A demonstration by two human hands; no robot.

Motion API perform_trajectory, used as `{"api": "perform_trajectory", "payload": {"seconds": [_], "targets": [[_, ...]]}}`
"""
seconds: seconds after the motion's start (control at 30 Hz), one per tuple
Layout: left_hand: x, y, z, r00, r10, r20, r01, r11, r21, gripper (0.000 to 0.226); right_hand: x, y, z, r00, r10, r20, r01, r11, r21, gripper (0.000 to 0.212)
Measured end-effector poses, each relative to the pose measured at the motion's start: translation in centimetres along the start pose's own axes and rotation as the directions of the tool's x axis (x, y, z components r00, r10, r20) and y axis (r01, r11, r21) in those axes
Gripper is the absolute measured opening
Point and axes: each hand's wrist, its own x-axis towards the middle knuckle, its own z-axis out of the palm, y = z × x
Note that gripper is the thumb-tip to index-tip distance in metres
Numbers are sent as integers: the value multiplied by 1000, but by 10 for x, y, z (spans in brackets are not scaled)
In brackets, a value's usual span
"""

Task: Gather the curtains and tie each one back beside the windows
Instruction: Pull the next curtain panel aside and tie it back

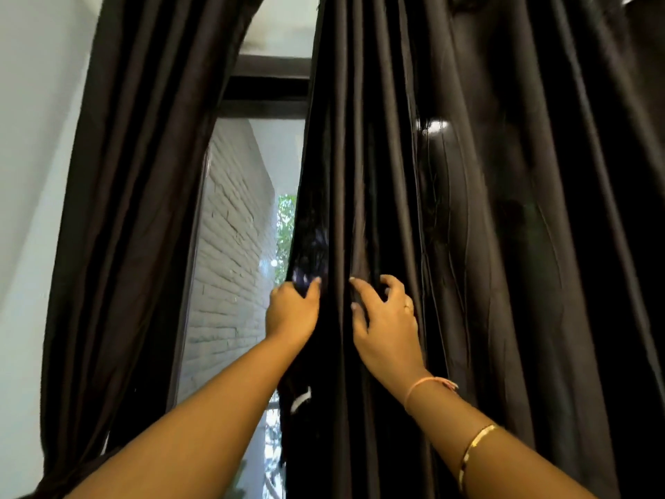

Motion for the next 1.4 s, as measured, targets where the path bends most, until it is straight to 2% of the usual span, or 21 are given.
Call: {"api": "perform_trajectory", "payload": {"seconds": [0.1, 0.23, 0.33, 0.43, 0.53, 0.6, 0.67, 0.77, 0.83, 0.9, 0.97, 1.03, 1.13, 1.23, 1.3, 1.4], "targets": [[7, -11, -16, 996, 35, -87, -24, 993, 118, 44, 11, -11, 2, 999, -38, -11, 36, 994, -106, 40], [17, -24, -38, 988, 77, -130, -55, 985, 164, 32, 21, -37, 4, 974, -172, -150, 112, 932, -344, 40], [27, -34, -54, 983, 147, -110, -126, 976, 178, 17, 30, -57, 6, 967, -146, -211, 49, 912, -407, 54], [38, -37, -64, 974, 220, -59, -208, 965, 160, 9, 42, -69, 14, 973, -122, -194, 22, 892, -451, 40], [48, -36, -63, 945, 307, 115, -323, 934, 154, 17, 56, -77, 20, 991, -17, -130, -33, 926, -377, 28], [51, -36, -58, 905, 327, 273, -375, 916, 143, 34, 62, -80, 23, 989, 73, -126, -102, 965, -243, 22], [50, -33, -52, 886, 335, 320, -386, 916, 109, 42, 63, -83, 23, 980, 132, -148, -144, 987, -70, 19], [47, -29, -50, 928, 334, 163, -348, 935, 64, 42, 64, -81, 24, 975, 176, -135, -174, 984, 25, 43], [46, -27, -54, 939, 344, -13, -344, 939, 30, 28, 66, -75, 24, 972, 212, -103, -208, 977, 52, 56], [48, -29, -63, 918, 366, -151, -372, 928, -11, 13, 68, -68, 26, 971, 229, -63, -224, 971, 81, 59], [53, -36, -72, 879, 412, -241, -403, 911, 87, 10, 70, -63, 29, 977, 212, -5, -211, 976, 51, 67], [59, -48, -82, 840, 460, -287, -400, 883, 244, 14, 69, -64, 32, 981, 186, 48, -188, 982, 33, 76], [68, -64, -96, 819, 512, -259, -421, 843, 336, 29, 68, -76, 42, 988, 111, 111, -116, 992, 41, 83], [75, -73, -107, 781, 582, -228, -453, 778, 435, 37, 75, -96, 61, 985, 51, 164, -45, 998, -42, 87], [80, -76, -117, 771, 586, -251, -437, 773, 460, 43, 80, -116, 77, 977, 8, 212, 1, 999, -42, 86], [84, -77, -136, 758, 558, -338, -419, 813, 404, 48, 88, -156, 96, 962, -127, 241, 113, 991, 70, 73]]}}
